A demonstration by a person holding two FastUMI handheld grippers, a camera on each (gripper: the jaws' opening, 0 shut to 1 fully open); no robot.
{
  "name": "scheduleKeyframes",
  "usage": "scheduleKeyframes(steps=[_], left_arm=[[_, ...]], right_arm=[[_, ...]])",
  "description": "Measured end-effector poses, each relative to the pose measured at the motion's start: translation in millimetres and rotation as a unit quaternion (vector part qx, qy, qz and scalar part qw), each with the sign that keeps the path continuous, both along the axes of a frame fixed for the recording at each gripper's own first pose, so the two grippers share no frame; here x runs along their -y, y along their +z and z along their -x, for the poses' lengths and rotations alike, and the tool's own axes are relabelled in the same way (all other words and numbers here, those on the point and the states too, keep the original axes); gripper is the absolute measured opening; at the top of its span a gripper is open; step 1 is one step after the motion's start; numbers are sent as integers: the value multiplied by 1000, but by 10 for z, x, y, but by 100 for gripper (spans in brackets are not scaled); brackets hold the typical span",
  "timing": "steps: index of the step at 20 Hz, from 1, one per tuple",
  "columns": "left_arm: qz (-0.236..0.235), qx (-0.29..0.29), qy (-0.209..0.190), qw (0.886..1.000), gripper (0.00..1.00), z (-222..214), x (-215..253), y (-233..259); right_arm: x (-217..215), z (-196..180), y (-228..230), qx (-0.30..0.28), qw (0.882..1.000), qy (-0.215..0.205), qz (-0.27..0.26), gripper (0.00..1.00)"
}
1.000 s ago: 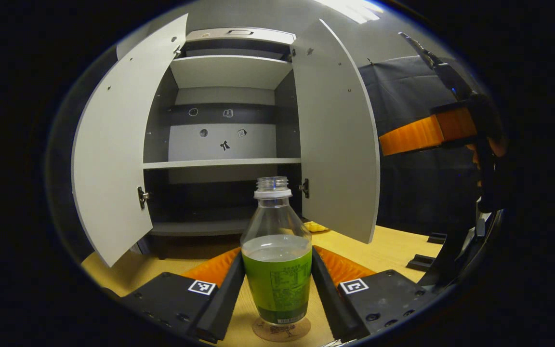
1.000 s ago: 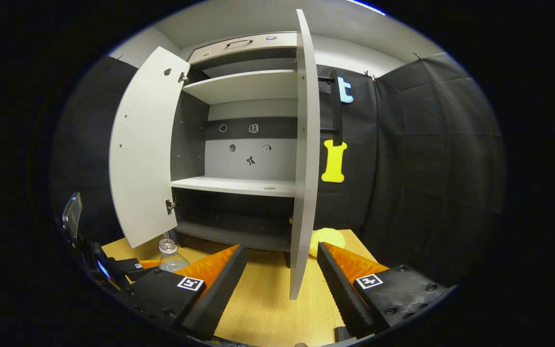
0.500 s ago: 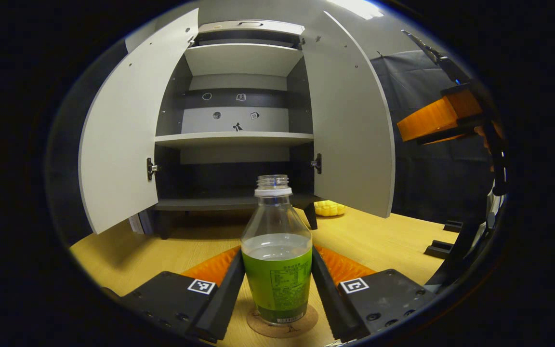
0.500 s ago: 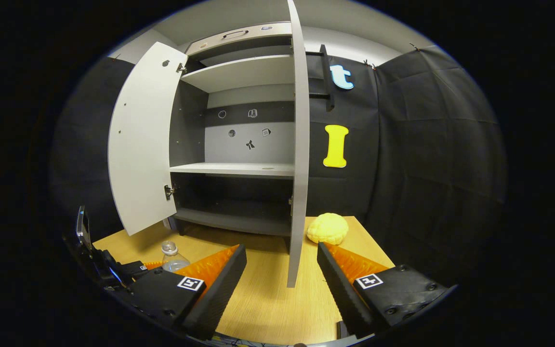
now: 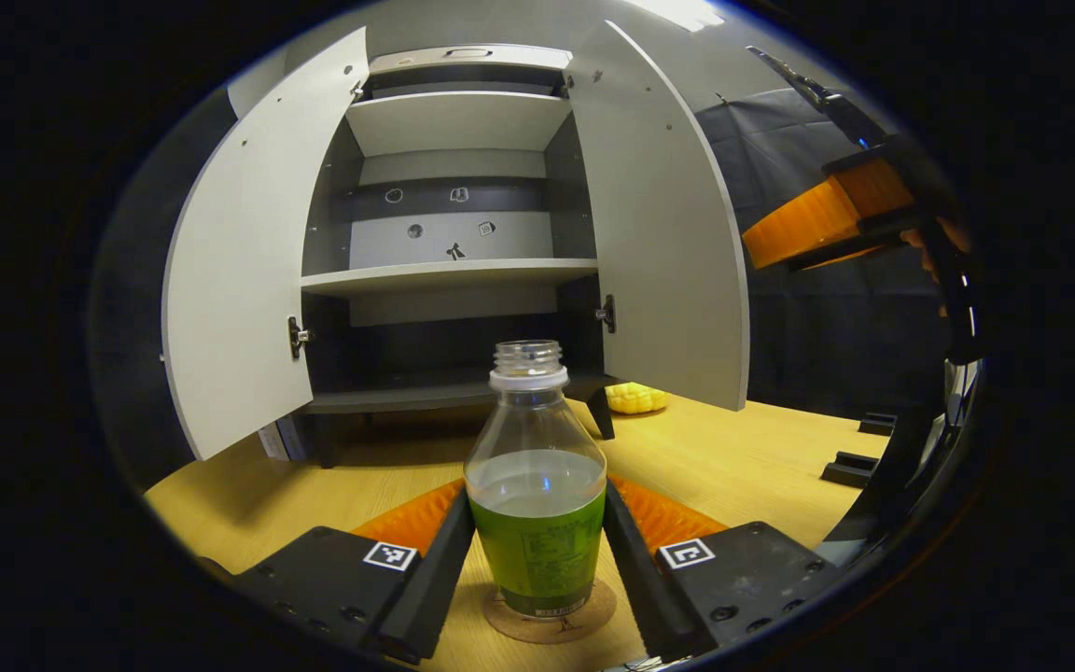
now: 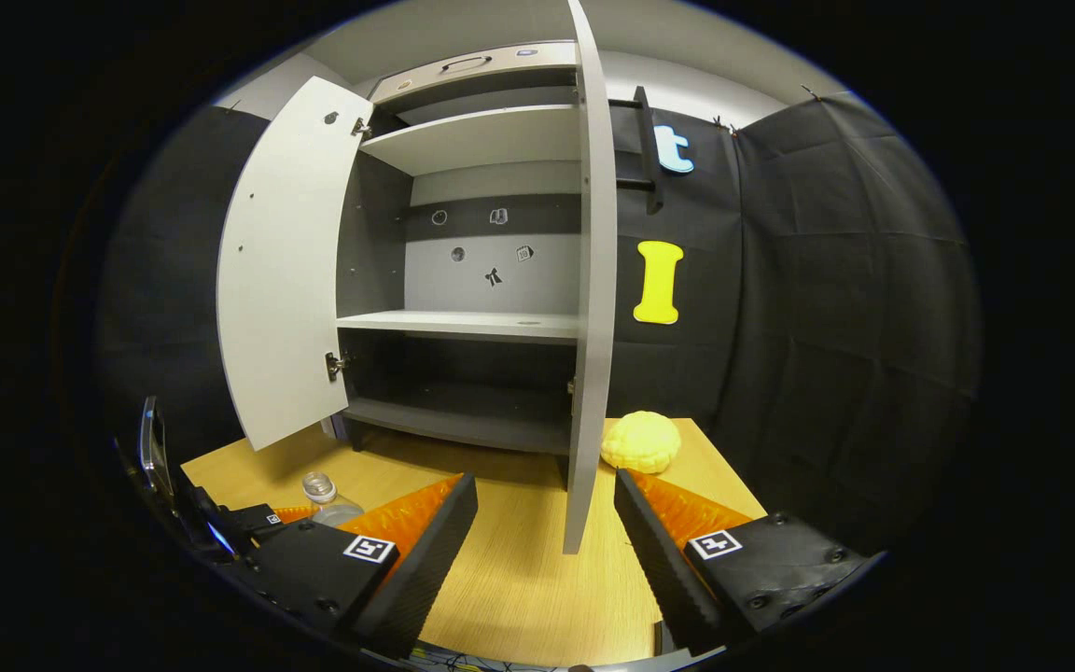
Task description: Grasp the bottle in the cabinet with the left hand and place it on the coaster, then close the right door with the right hand and the left door with the left hand.
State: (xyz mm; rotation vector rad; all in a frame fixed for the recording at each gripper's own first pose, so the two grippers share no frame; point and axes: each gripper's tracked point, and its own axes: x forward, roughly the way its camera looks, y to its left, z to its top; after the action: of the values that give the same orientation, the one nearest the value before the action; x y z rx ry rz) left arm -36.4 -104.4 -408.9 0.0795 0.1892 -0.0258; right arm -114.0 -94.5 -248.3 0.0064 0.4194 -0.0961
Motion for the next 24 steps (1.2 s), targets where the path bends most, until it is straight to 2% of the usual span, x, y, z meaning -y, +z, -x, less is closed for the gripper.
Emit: scheduleKeyframes(steps=[6,12,13,19,24], left_arm=[[-3,-6,-6,1000,81,38,32,-12],[-3,-7,-1,1000,91,16,-15,-8],[-4,-5,1,1000,95,14,-33,8],[-4,7,-3,1000,95,-89,-71,171],[-27,39,-19,999,95,-218,-29,577]], right_arm=[[-104,-3,53,2,1000,9,4,98],[-147,-10,77,2,1000,11,4,98],[-154,-12,84,2,1000,11,4,98],[-203,-45,139,3,1000,11,4,98],[-179,-85,301,10,1000,4,0,98]])
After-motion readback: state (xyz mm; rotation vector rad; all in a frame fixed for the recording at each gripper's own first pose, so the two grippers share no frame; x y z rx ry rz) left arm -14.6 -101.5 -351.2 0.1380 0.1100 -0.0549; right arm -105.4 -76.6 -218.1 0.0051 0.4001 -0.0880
